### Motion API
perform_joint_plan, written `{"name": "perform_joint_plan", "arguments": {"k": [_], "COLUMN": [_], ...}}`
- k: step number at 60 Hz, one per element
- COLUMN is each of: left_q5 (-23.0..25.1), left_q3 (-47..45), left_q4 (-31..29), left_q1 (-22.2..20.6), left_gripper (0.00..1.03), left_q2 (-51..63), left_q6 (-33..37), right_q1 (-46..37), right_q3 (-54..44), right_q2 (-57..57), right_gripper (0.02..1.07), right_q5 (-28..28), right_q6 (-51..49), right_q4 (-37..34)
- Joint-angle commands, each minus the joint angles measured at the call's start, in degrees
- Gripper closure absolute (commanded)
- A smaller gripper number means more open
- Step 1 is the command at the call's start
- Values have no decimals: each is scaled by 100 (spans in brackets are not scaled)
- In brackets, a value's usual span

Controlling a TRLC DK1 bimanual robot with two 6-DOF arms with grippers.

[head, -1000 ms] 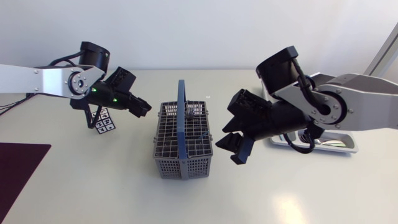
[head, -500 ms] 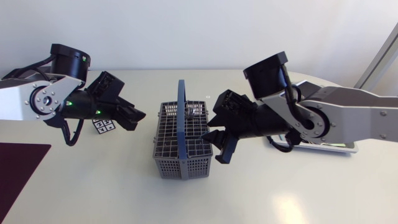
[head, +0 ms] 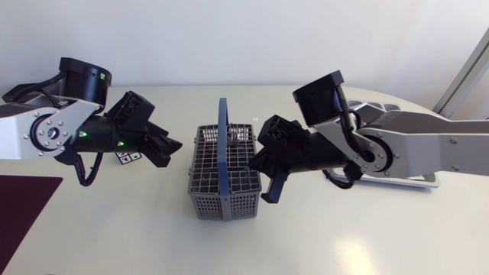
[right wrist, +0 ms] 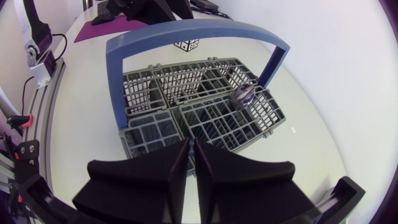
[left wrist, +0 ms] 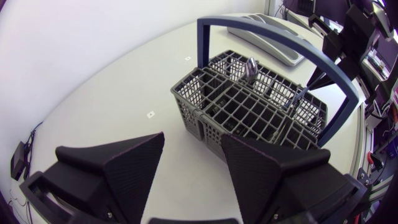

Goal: Transfer all utensils from the basket to the drawer tray.

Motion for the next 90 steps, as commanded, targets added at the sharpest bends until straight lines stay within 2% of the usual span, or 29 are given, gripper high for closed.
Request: {"name": "perform_joint_plan", "arguments": {"k": [1,7,17,21,27,32,41,60,79,85,90], "left_q5": [12,3,-23,-208,-876,-1254,-1482,-1852,-1966,-1975,-1975], "left_q3": [-166,-183,-262,-298,-412,-438,-289,370,898,950,959], "left_q4": [17,-89,-343,-467,-475,-423,-379,-62,61,131,140], "left_q1": [-118,-276,-865,-1287,-2139,-2711,-3335,-3897,-4126,-4152,-4152], "left_gripper": [38,35,29,27,20,20,20,20,21,39,48], "left_q2": [-295,-646,-1270,-1508,-1736,-1754,-1490,-593,75,171,189], "left_q6": [115,185,352,466,721,897,950,950,932,932,932], "right_q1": [31,13,-57,-92,-233,-347,-453,-453,-532,-602,-672], "right_q3": [-65,14,225,331,542,682,858,1078,1052,1052,1060], "right_q2": [-254,-605,-1115,-1344,-1766,-2091,-2539,-3189,-3444,-3488,-3488], "right_gripper": [101,101,101,101,101,101,101,101,101,101,101], "right_q5": [12,-5,-49,-84,-269,-436,-585,-700,-770,-779,-805], "right_q6": [-93,-102,-102,-102,-93,-93,-93,-76,-76,-85,-111], "right_q4": [-194,-520,-1144,-1451,-2023,-2409,-2972,-3648,-3851,-3859,-3886]}}
